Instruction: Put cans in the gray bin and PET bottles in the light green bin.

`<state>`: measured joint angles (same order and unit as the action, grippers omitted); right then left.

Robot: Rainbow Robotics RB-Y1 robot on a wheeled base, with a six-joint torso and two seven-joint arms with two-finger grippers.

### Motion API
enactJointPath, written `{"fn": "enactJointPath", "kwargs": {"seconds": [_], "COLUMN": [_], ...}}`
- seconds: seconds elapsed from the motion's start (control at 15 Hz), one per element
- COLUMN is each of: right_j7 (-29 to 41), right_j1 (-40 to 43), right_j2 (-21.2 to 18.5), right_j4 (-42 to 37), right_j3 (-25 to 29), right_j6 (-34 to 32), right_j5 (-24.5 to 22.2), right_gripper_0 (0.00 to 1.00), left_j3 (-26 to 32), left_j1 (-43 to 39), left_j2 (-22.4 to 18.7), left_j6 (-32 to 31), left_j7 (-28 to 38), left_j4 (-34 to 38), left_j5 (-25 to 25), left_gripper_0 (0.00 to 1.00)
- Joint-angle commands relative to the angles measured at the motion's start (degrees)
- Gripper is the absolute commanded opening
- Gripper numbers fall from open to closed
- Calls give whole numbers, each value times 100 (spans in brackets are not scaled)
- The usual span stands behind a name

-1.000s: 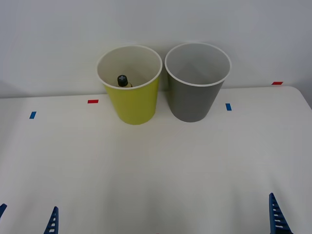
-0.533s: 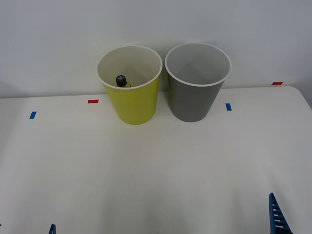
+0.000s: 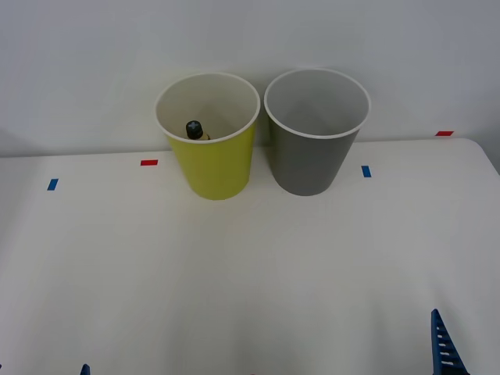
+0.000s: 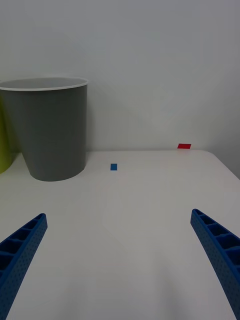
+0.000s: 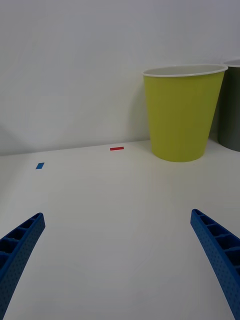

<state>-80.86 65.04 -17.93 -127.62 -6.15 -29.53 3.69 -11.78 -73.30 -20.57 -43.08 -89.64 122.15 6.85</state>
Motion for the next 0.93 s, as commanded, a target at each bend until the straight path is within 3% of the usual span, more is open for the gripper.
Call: {"fn": "enactJointPath", "kwargs": {"seconds": [0.07, 0.93], "right_j7": [0, 0], "right_j1": [0, 0], "right_j2": [0, 0], "right_j4": [0, 0], "right_j3": [0, 0], "right_j6": [0, 0], "right_j5": [0, 0], "right_gripper_0": [100, 100], "left_j3": [0, 0], "left_j1": [0, 0], "left_j2": [0, 0], "left_j6": [2, 2], "left_j7": [-1, -1], "left_j4": [1, 1], "left_j5": [1, 1], "left_gripper_0": [100, 100]}}
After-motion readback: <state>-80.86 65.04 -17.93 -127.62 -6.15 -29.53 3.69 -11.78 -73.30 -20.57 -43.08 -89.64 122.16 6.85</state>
